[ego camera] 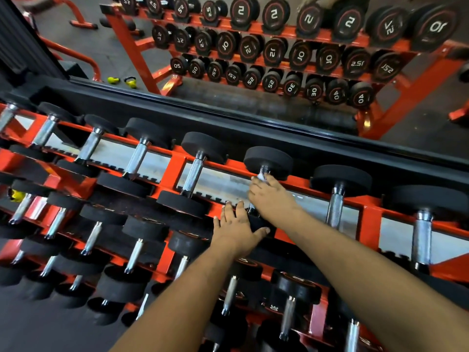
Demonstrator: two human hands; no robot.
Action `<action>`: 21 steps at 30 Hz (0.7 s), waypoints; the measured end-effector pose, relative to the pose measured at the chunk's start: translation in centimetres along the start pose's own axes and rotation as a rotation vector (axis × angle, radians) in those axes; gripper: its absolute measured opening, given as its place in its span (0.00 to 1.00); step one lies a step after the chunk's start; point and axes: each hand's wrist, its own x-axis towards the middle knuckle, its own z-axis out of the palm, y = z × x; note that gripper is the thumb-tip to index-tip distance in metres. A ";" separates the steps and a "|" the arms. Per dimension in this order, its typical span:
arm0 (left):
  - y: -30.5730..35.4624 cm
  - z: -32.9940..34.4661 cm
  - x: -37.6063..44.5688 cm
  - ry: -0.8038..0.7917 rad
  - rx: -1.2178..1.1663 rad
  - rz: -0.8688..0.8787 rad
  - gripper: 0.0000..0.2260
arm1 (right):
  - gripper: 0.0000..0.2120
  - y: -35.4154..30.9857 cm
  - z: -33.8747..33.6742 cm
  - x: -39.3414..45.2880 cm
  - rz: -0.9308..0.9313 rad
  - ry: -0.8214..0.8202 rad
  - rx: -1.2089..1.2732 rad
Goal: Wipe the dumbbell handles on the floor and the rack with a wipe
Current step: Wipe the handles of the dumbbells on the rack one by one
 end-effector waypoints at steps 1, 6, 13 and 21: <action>-0.1 0.0 0.0 -0.002 -0.003 0.000 0.47 | 0.19 0.3 -0.2 -0.3 -0.083 -0.003 0.016; -0.2 0.3 0.2 0.002 -0.008 0.009 0.47 | 0.29 2.7 0.3 -3.2 -0.316 -0.044 0.298; 0.0 -0.2 -0.2 -0.012 -0.001 0.008 0.47 | 0.39 0.9 1.6 -2.2 0.247 0.066 0.533; -0.2 0.0 0.2 -0.006 -0.005 0.015 0.47 | 0.24 -3.0 1.0 -3.5 0.777 0.213 1.454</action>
